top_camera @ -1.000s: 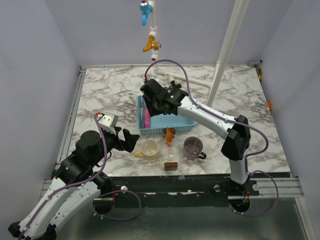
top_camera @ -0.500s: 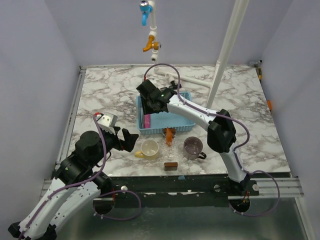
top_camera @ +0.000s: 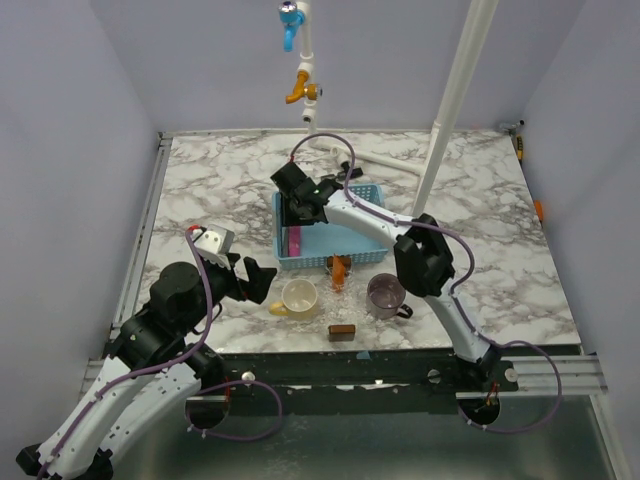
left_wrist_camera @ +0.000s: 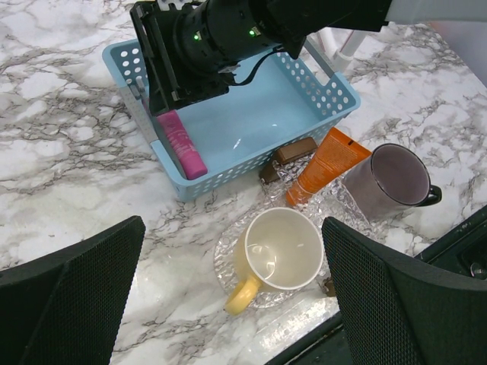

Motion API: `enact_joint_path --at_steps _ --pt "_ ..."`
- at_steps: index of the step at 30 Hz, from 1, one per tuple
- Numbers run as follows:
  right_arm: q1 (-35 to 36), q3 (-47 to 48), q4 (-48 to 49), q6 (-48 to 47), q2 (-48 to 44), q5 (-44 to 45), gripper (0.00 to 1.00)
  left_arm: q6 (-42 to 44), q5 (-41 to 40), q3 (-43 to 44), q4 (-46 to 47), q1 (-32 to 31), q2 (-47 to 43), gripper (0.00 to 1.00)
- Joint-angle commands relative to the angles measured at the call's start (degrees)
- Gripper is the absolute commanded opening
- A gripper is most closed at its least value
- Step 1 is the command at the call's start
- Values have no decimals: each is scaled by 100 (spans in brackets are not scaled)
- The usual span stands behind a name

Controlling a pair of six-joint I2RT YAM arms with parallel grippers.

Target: Prepare toiletry sets of a toothbrush and toothpaste on the tray

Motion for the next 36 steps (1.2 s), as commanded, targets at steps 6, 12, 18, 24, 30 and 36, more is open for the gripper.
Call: enact_joint_path --at_steps 6,12,18,24,30,36 --pt "-176 375 452 379 608 -229 40 83 -131 -59 40 7 -59 99" --pt "-232 471 582 451 866 -374 39 92 -136 -59 46 7 -35 99" --pt "-241 631 615 427 1086 -557 34 101 -153 -59 63 7 -22 99" --pt "-243 537 566 288 1125 -405 27 109 -149 -59 77 3 -4 99" --pt "-237 465 408 -19 1114 32 16 111 -136 -59 81 7 0 99" --pt "-241 241 358 -274 936 456 0 118 -127 -59 91 7 3 99"
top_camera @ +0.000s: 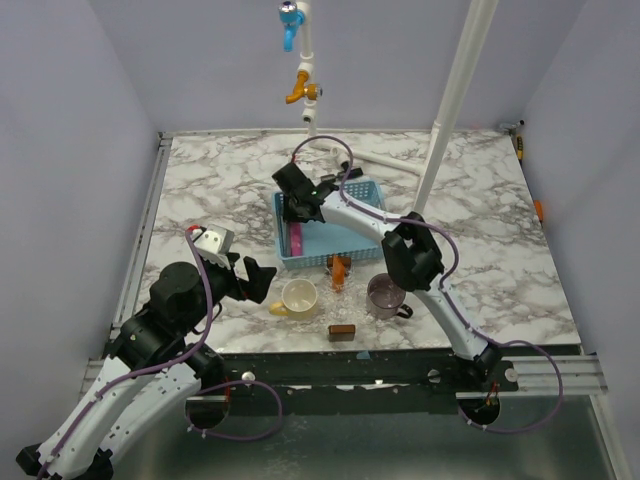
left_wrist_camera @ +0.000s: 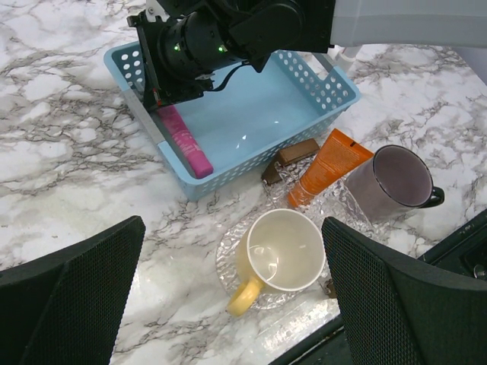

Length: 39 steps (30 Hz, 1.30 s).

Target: Prepare toiletry sets of a toothbrush and toothpaste on the tray

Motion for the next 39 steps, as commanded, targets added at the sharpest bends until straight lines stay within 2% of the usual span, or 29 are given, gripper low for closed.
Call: enact_joint_path --at_steps 1,13,27,32,39 --pt "1 -384 -244 -343 -4 593 0 90 -90 -59 83 7 12 99" --pt "9 -1609 507 -225 -1255 754 0 99 -92 -60 87 7 22 99" --pt "1 -2001 846 -213 -2200 1077 0 81 -75 -66 64 7 14 99" --pt "1 -2531 1323 -390 -2772 1281 0 81 152 -49 100 7 118 99" --pt "11 -3385 1841 -399 -3798 1090 0 -216 539 100 113 7 279 99"
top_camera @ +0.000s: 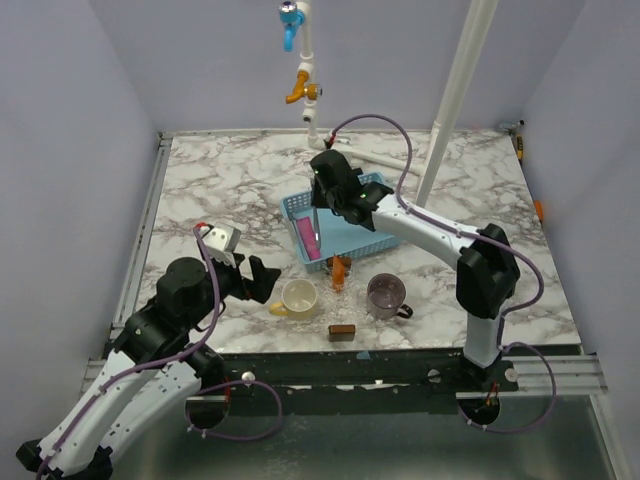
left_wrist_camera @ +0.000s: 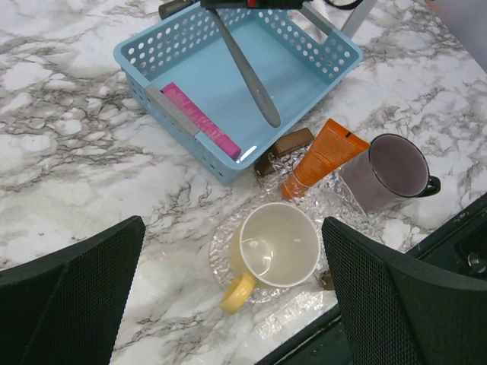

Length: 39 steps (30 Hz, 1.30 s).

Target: Prepare toiletry sets of a toothbrush and toothpaste on the tray

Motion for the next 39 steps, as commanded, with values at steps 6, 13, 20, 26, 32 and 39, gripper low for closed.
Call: enact_joint_path --at_steps 6,13,20,26,32,39 --pt "54 -1347 1112 208 -1629 -468 0 -659 885 270 327 7 150 99" --pt "355 -2105 1650 841 -2551 -893 0 -1222 1614 381 761 7 234 99" --pt "878 -2144 2043 1173 -2860 -944 0 -1578 2129 442 1063 5 378 99" --pt "1374 -2204 2483 1300 -2982 -843 0 -1897 2342 463 1304 7 424 99" --pt "1678 -2285 2881 1380 -3050 -797 0 -2184 2522 355 1547 7 446 96" --pt "1808 -2451 3114 1306 -3177 -481 0 -2385 2766 221 1754 7 451 83"
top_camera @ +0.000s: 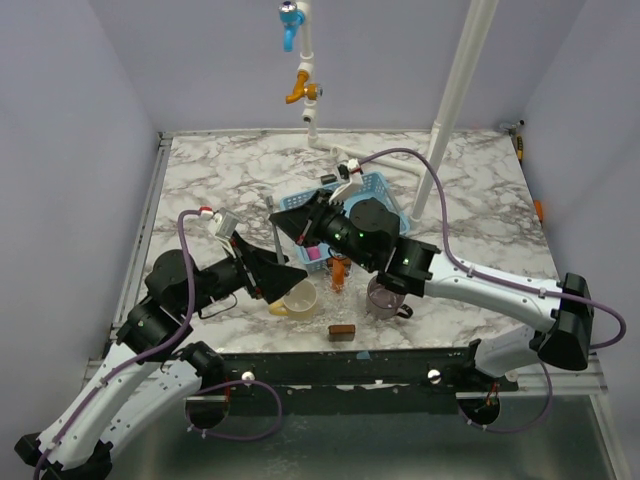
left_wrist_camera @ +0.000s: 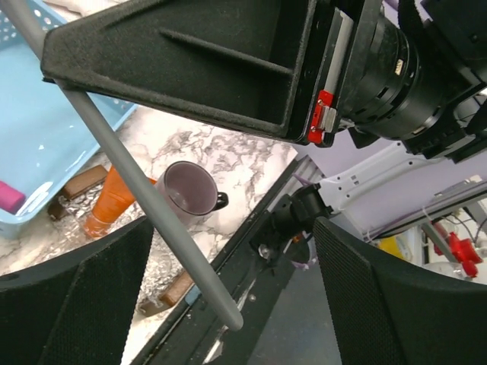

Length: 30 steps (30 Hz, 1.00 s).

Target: Prepare toiletry sets of a toothbrush and toothpaste on the tray

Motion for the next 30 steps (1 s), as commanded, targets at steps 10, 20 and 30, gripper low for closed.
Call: enact_joint_path --at_steps 10,20,30 --pt "142 -201 570 -83 -311 590 0 -202 465 -107 190 7 2 52" --pt "233 -173 486 -189 -363 653 0 -153 417 -82 44 7 5 17" --pt "231 -77 -275 -495 -579 380 29 175 168 42 -454 7 31 0"
